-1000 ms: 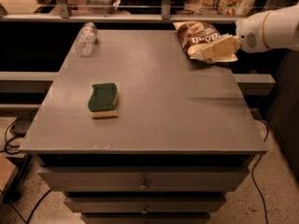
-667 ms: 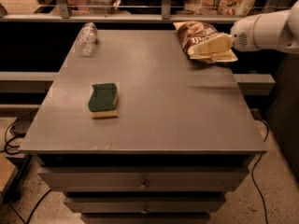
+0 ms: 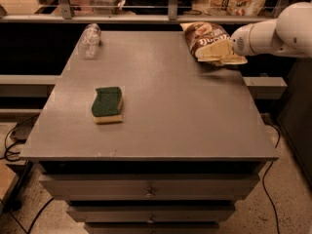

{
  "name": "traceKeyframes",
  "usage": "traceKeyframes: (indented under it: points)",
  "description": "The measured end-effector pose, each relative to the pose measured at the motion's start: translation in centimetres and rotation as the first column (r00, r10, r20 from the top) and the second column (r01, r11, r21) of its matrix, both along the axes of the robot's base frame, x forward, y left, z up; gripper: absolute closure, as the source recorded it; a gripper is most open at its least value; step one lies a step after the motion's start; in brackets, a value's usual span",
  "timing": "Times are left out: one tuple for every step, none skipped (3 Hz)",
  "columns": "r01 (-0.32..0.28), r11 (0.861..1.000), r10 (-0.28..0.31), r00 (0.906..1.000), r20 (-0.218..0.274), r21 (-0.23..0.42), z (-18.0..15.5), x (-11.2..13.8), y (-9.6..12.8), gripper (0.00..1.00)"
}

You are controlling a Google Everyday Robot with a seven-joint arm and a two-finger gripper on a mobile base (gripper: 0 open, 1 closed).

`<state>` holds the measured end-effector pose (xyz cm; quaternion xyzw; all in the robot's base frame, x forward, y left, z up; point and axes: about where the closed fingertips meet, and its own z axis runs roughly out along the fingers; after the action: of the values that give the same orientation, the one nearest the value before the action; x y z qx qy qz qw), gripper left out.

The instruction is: Move brown chip bag near water bottle

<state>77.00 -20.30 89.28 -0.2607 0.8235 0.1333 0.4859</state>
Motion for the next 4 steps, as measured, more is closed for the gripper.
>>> traceKeyframes:
  points:
    - [0.023, 0.999, -0.021, 0.9971, -0.073, 0.022, -3.2, 1.3, -0.3, 0.04]
    - [0.023, 0.999, -0.019, 0.9949, -0.100, 0.040, -4.4, 1.5, -0.3, 0.26]
    - [-0.003, 0.999, 0.004, 0.9995, -0.031, 0.037, -1.6, 1.4, 0.3, 0.50]
    - [-0.091, 0.996, 0.089, 0.9916, 0.094, 0.021, 3.8, 1.0, 3.2, 0.81]
